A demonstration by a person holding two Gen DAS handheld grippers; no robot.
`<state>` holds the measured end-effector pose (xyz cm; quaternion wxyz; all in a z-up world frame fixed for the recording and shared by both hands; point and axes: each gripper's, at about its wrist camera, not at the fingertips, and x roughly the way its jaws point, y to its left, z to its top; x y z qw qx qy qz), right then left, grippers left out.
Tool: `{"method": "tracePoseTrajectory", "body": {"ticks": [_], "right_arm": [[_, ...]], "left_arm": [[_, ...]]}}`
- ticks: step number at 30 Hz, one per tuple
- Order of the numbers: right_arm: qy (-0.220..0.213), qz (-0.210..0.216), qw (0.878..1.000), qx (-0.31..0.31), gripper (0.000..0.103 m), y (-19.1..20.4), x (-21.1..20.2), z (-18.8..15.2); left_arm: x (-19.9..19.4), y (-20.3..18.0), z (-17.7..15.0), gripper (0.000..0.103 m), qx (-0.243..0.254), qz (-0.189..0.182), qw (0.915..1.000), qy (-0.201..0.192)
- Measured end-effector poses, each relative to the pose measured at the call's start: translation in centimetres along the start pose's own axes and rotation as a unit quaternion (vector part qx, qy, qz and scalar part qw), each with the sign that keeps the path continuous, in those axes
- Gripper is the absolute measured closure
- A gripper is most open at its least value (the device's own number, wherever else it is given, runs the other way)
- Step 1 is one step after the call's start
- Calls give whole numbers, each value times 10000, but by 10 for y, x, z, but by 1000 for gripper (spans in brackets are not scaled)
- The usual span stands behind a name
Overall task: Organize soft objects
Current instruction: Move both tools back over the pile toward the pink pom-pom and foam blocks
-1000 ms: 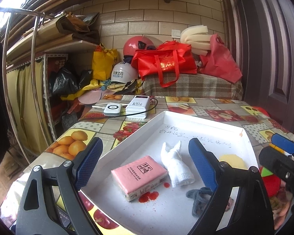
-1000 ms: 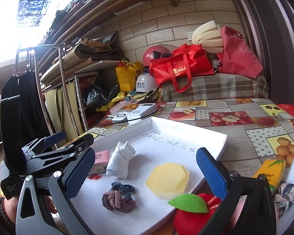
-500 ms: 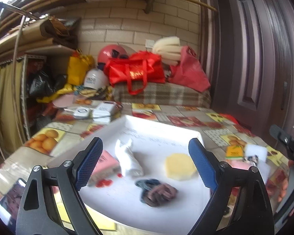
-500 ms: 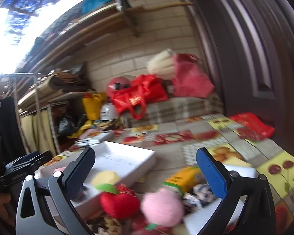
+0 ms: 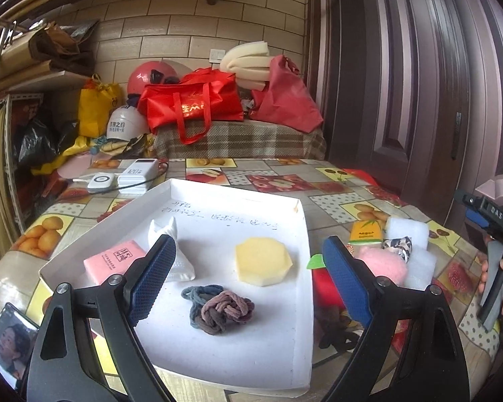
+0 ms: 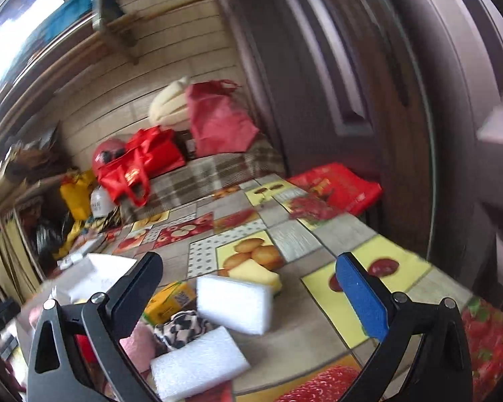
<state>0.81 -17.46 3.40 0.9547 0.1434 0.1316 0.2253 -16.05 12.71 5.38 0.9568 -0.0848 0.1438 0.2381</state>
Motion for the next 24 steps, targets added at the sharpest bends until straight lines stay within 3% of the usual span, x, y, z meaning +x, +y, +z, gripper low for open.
{"method": "tracePoseTrajectory", "body": {"ticks": [7,11,14,17,24], "right_arm": [[203,-285,9981,497,0,-21,3,-3],[337,-347,9976,493,0,-22,11,-2],[400,-328,9972,540,0,-25,12,-3],[379,-283,9971,599,0,-27,12,-2],[427,-262,9965,669,0,-28,15,-2]], "left_arm": [[8,-7,-2,13,78,-211,9993,306],[16,-25,-5,13,245,-775,9944,681],[15,-47,-8,13,582,-1205,9873,852],[17,-67,-12,13,769,-1771,9735,1226],[36,-95,-23,13,1150,-1748,9572,1999]]}}
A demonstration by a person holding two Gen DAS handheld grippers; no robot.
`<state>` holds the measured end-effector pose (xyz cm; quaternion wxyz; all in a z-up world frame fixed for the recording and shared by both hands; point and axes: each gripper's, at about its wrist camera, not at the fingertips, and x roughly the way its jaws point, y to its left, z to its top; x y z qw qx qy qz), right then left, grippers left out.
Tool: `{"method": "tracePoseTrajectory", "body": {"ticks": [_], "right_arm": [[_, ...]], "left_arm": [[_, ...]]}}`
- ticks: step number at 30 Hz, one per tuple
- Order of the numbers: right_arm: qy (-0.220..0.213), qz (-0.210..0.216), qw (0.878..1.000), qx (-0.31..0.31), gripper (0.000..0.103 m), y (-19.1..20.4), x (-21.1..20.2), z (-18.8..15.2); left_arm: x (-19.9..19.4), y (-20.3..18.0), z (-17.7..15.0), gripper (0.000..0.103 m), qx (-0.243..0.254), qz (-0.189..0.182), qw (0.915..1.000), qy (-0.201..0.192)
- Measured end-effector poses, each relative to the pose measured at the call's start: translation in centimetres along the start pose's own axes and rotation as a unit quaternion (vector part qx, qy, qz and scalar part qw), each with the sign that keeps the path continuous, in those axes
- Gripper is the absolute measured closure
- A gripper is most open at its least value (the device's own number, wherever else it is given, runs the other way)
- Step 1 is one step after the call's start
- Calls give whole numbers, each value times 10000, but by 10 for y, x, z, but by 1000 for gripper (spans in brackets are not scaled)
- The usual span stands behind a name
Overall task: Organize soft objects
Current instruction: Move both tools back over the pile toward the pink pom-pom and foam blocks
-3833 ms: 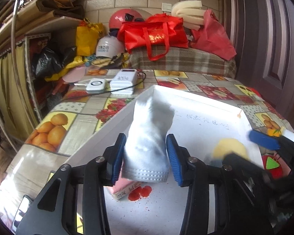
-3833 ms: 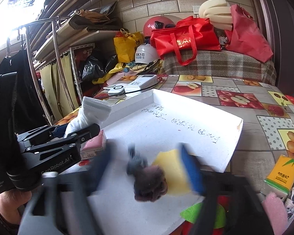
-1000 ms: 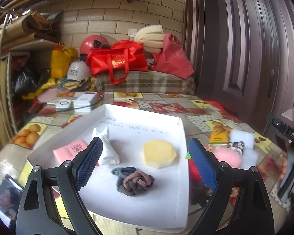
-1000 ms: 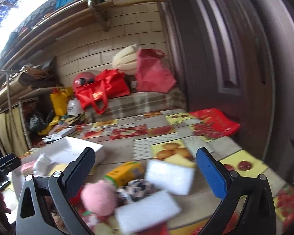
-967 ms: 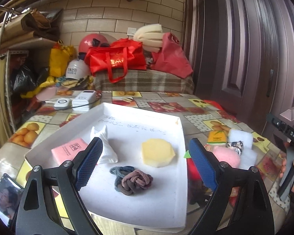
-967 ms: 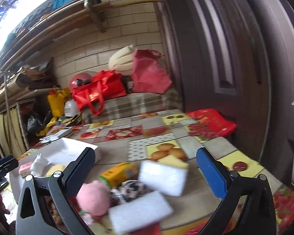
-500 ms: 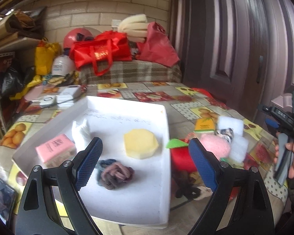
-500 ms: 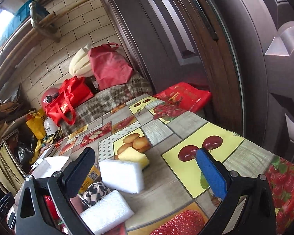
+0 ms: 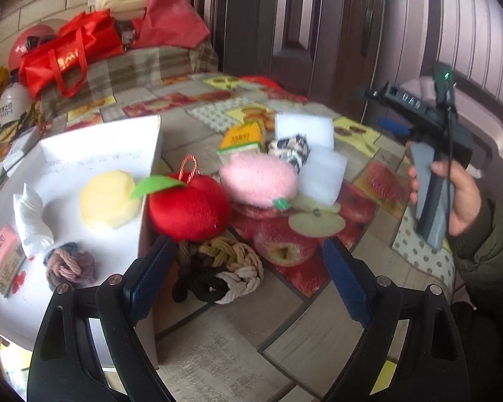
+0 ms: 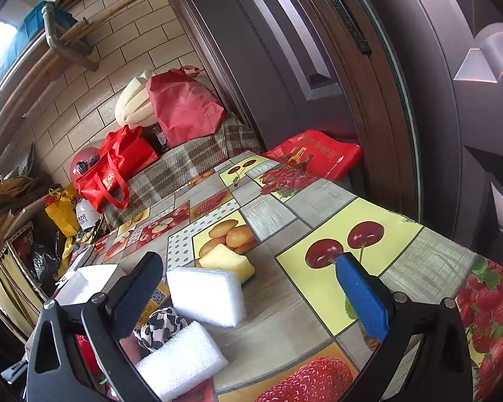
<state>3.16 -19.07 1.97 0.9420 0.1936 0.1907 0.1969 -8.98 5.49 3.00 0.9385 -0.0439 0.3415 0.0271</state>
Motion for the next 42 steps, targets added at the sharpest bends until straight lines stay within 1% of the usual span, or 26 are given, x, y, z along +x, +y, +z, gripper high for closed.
{"method": "tracePoseTrajectory", "body": {"ticks": [2,4,6,7,8,9,11,12,14,16,18,20,22,24,26,28,29,32,35,37,39,42], "right_arm": [[24,9,10000,53,0,-2,1,0],[58,34,9999,109,0,-3,2,-1],[99,65,9998,168,0,-5,3,-1],[113,72,9997,193,0,-6,3,-2],[118,76,9997,215,0,-7,3,-2],[120,82,9996,231,0,-7,3,-2],[128,86,9996,237,0,-7,2,-2],[137,89,9996,226,0,-7,3,-2],[187,100,9996,203,0,-7,4,-3],[244,124,9995,162,0,-5,5,-3],[396,176,9990,82,0,-2,5,-3],[758,372,9963,-148,0,6,9,-6],[1255,677,9886,-481,0,16,15,-11],[1741,1054,9750,-896,0,29,20,-18],[2008,1211,9635,-1293,0,42,24,-25],[2239,1259,9506,-1742,0,56,29,-32],[2333,1276,9436,-1973,0,64,32,-36],[2442,1240,9298,-2460,0,78,37,-47],[2612,1181,9194,-2693,0,84,42,-56],[2760,1216,9116,-2793,0,87,44,-61],[2843,1179,9060,-2905,0,91,47,-65],[2852,1071,9029,-3033,0,95,50,-68]], "left_arm": [[10,-1,1,13,-23,77,9997,229],[18,-1,1,13,-62,162,9992,352],[27,-5,1,13,-6,257,9983,517],[33,-9,1,13,87,416,9969,658],[36,-13,0,13,195,498,9959,727],[38,-16,-1,13,273,469,9954,793],[39,-22,-3,13,353,295,9951,871],[37,-24,-3,13,400,275,9953,840],[33,-26,-4,15,430,113,9960,780],[32,-25,-4,17,390,101,9963,753],[32,-23,-3,17,341,77,9966,746],[33,-24,-2,17,365,99,9963,767],[33,-26,-2,17,406,47,9960,791],[34,-26,-2,17,416,-39,9959,797],[32,-23,-2,30,349,-118,9966,743],[31,-19,-1,32,245,-189,9970,708],[32,-17,-1,32,191,-214,9971,711],[35,-15,0,32,118,-239,9965,791],[39,-17,-1,32,164,-163,9957,894],[38,-18,-1,32,202,-126,9959,871],[38,-19,-1,32,233,-77,9961,851],[40,-16,-2,32,201,-57,9956,915]]}}
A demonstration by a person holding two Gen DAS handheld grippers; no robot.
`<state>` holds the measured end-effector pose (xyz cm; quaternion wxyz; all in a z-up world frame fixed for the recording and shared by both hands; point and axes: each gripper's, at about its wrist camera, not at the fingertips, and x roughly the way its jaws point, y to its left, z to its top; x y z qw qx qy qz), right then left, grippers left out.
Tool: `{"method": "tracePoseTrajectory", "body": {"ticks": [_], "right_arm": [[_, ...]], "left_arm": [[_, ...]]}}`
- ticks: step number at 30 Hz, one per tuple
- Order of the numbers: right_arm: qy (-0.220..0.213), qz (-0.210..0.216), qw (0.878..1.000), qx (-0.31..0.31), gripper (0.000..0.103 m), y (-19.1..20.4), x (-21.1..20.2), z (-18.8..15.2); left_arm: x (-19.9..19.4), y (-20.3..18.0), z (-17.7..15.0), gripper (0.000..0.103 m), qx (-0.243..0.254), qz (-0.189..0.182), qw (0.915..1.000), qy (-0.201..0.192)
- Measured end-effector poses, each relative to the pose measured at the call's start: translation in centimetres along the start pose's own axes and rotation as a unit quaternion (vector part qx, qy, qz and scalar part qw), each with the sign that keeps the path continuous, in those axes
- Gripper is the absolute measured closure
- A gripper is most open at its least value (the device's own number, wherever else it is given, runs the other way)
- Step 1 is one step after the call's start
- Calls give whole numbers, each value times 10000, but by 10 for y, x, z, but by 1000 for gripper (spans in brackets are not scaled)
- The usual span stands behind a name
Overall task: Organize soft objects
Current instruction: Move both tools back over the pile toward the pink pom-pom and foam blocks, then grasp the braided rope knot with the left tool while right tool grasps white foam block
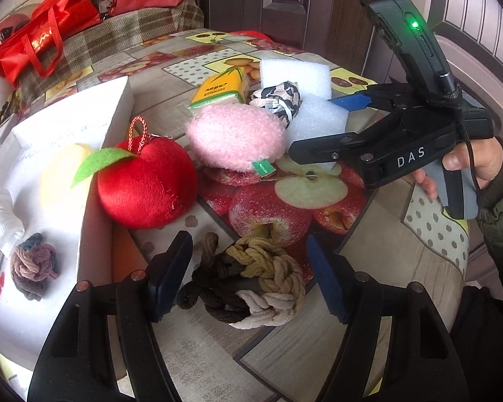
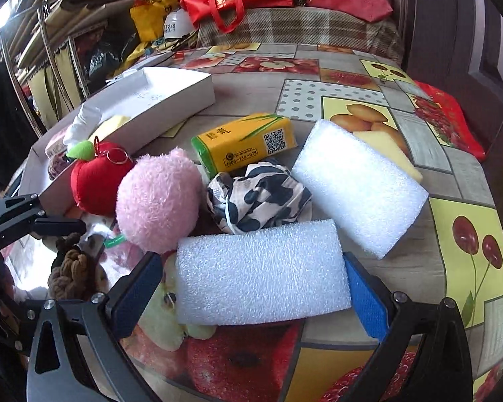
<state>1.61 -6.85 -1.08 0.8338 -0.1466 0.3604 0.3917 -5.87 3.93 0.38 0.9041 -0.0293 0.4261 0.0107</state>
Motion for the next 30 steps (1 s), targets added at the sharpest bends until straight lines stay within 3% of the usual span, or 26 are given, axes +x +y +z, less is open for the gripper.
{"method": "tracePoseTrajectory", "body": {"ticks": [2,3,5,8,10,13,16,19,23,27,30], "right_arm": [[-34,-49,10000,-50,1,2,-1,0],[-61,-73,9999,-79,12,3,-3,-1],[-51,-93,9998,-159,13,6,-3,-1],[-231,-135,9993,-245,13,9,-14,-2],[-397,-232,9988,-189,13,8,-24,-4],[-761,-337,9965,87,13,-1,-42,-9],[-1456,-515,9868,479,13,-12,-67,-17],[-2096,-526,9722,896,13,-17,-84,-21],[-2487,-571,9596,1183,13,-16,-89,-20],[-2486,-530,9595,1212,13,-17,-86,-18],[-2415,-513,9616,1197,13,-16,-83,-17]], "left_arm": [[1,1,-1,32,0,-77,10000,50],[1,1,-1,33,13,-116,9999,50],[0,1,-2,51,41,-182,9998,47],[-2,2,-2,63,29,-296,9996,-3],[-3,3,-2,65,-18,-330,9994,-46],[-7,3,-1,68,-43,-329,9993,-147],[-16,2,-2,75,-28,-292,9989,-373],[-28,2,-5,75,-55,-153,9975,-689],[-44,11,-8,75,-249,-109,9939,-1069],[-21,12,-3,71,-270,-188,9984,-452],[-12,-3,-1,52,90,-69,9997,-201]]}}
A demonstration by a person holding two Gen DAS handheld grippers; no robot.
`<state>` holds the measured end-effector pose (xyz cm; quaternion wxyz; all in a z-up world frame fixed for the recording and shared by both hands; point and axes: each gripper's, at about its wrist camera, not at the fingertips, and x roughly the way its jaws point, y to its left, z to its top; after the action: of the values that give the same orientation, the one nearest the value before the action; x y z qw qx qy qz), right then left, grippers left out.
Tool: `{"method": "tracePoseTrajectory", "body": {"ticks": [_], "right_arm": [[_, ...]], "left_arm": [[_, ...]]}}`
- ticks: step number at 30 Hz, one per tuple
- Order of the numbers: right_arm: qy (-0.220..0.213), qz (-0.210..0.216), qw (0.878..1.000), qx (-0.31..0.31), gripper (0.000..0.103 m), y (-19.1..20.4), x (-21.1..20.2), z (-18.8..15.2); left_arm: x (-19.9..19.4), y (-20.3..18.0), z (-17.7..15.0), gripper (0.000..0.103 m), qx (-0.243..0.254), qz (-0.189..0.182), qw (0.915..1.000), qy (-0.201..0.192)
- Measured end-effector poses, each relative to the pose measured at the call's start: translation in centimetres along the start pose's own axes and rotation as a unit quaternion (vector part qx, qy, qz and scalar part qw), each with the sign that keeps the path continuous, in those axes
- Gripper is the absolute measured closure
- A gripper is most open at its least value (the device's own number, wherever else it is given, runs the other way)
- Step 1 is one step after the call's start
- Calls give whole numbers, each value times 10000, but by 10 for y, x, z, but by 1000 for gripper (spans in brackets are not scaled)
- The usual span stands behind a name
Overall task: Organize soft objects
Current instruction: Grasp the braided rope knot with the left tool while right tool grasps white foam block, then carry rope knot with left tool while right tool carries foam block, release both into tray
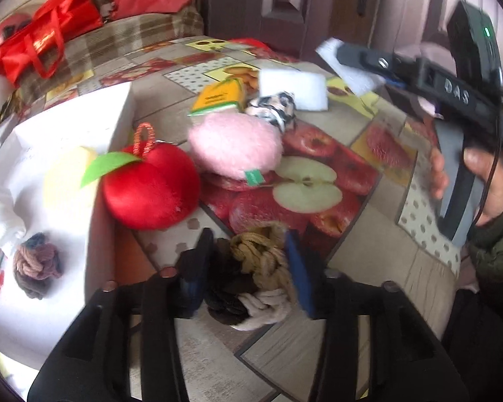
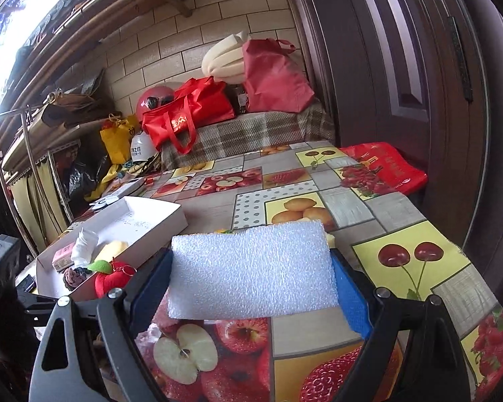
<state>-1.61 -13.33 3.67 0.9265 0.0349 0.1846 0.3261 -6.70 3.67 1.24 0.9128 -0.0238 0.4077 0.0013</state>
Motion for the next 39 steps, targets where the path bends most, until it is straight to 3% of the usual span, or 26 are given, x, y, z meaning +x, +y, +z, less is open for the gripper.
{"method": "tracePoseTrajectory", "body": {"ticks": [4,10,15,16,18,19,21,25,28,34,39], "right_arm": [[62,61,10000,-4,13,1,3,0],[48,139,9999,15,13,-1,1,-1],[40,151,9999,25,13,-1,1,-1],[41,149,9999,19,13,-1,2,-1],[49,147,9999,19,13,-2,1,-1],[37,141,9999,18,13,-2,1,-1],[28,144,9999,40,13,-3,2,0],[-34,121,9999,99,13,-6,0,2],[-144,84,9998,130,13,-7,-4,2],[-430,60,9991,37,13,5,-10,2],[-529,78,9985,-78,13,23,-5,1]], "left_arm": [[-17,-8,-4,22,156,295,9987,-376],[-16,0,-8,21,-50,346,9993,-159],[1,-11,-8,22,206,375,9987,295],[4,-13,-9,23,275,309,9985,366],[7,-14,-10,37,323,83,9984,467],[5,-14,-11,57,325,41,9986,411],[2,-14,-10,63,325,50,9989,339],[-14,-15,-10,68,299,117,9994,-94],[-38,-4,-14,68,64,96,9969,-776],[-71,28,-22,68,-383,909,9766,-1910],[-84,56,-29,68,-801,1421,9599,-2280]]}}
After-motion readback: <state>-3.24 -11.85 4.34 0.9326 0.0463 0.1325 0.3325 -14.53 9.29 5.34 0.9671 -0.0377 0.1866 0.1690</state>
